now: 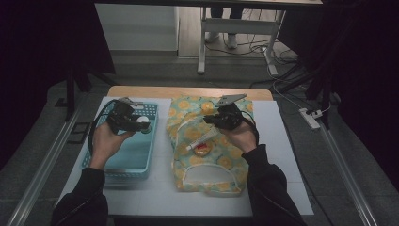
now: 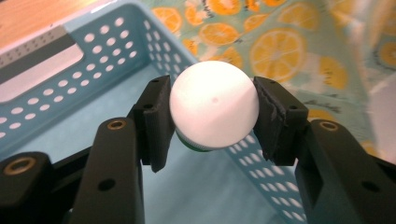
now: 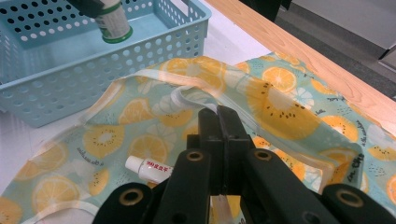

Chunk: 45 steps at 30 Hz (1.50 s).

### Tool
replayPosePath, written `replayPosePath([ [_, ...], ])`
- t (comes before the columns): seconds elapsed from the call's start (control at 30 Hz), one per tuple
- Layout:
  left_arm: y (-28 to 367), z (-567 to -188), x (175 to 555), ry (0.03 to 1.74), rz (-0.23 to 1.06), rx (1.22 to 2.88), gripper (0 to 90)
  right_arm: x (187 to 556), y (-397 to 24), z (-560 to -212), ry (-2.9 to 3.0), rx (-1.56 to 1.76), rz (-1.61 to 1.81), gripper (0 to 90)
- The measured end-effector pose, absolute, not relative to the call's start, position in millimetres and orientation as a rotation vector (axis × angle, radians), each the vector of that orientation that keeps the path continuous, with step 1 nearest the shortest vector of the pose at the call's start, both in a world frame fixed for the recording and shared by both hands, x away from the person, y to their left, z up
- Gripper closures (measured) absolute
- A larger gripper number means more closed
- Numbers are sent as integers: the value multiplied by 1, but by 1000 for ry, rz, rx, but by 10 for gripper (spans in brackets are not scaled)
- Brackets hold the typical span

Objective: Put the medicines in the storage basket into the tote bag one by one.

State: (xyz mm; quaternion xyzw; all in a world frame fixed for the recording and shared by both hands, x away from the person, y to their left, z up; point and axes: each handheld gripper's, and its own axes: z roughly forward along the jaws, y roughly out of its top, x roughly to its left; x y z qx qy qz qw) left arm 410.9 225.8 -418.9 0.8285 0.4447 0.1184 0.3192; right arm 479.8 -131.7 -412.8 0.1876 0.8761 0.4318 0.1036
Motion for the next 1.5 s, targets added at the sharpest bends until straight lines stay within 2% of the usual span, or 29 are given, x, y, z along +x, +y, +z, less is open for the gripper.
replayPosePath([
  [0.73, 159, -388, 389, 920, 228, 2231, 505, 479, -132, -412, 2581, 549, 1277, 900],
  [1.5, 73, -399, 411, 746, 158, 2296, 505, 479, -132, -412, 2574, 547, 1284, 900],
])
